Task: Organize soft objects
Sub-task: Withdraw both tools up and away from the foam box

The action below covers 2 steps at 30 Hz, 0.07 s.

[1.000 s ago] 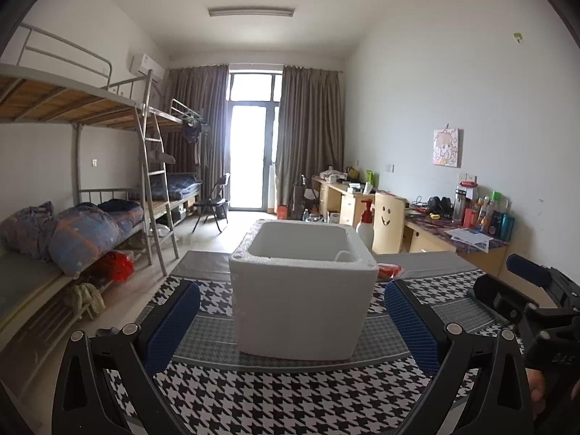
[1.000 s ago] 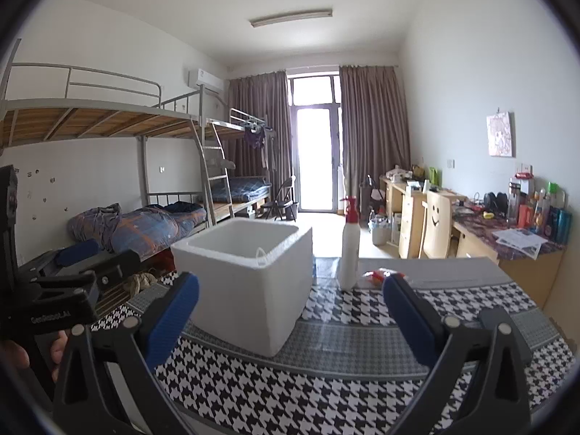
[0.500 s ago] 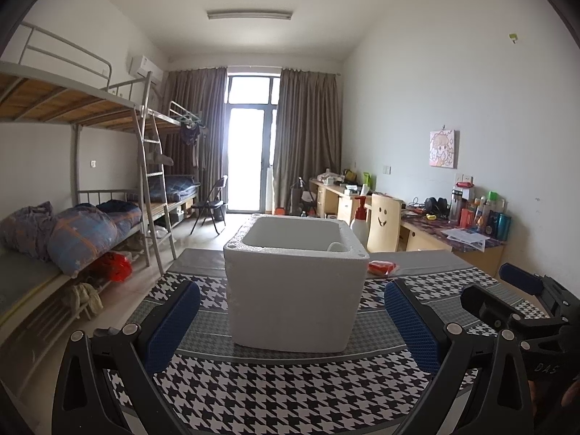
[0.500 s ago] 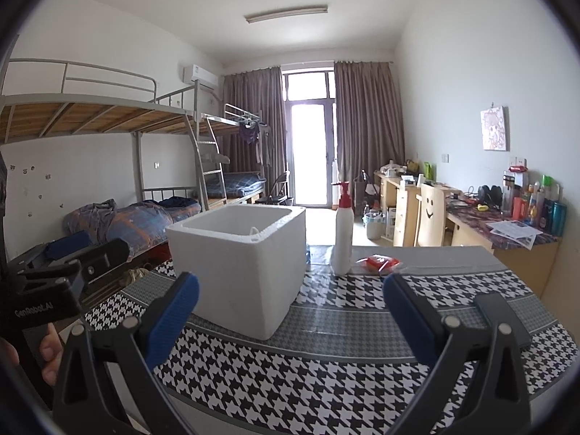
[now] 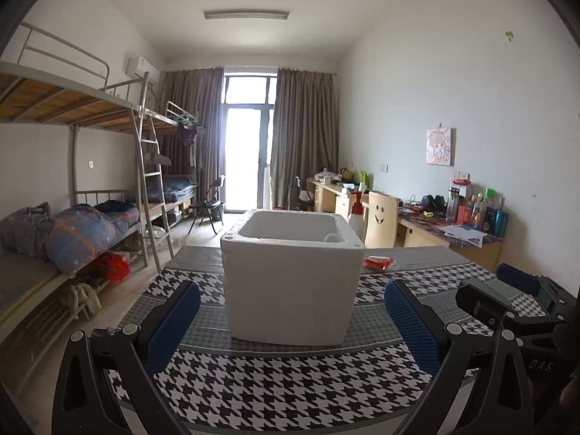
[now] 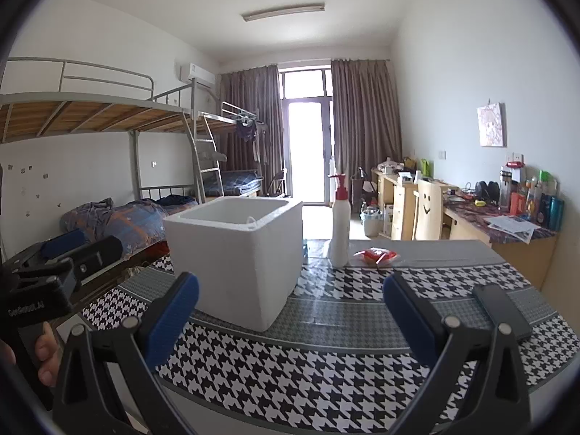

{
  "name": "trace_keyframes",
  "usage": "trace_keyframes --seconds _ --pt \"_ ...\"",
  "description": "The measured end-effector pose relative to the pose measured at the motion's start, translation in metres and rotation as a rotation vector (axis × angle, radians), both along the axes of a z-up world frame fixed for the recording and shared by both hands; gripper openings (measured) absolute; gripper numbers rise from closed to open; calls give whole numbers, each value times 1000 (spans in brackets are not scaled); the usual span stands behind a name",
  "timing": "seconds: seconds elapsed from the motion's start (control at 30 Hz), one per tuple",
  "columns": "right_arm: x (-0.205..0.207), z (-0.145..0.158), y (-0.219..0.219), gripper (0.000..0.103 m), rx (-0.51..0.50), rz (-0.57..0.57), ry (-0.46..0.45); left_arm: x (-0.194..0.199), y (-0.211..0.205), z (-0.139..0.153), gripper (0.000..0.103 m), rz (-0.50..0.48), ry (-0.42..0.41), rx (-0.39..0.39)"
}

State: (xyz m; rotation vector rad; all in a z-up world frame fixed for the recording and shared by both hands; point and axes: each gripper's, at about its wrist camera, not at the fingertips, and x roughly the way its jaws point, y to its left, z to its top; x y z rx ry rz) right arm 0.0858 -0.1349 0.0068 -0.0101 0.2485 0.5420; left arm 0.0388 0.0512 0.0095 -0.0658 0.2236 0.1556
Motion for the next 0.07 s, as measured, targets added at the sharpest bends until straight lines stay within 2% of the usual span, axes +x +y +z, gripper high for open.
trace_keyframes --seconds 0.07 --pt "1 -1 0 102 0 -1 5 0 -1 0 102 -5 0 1"
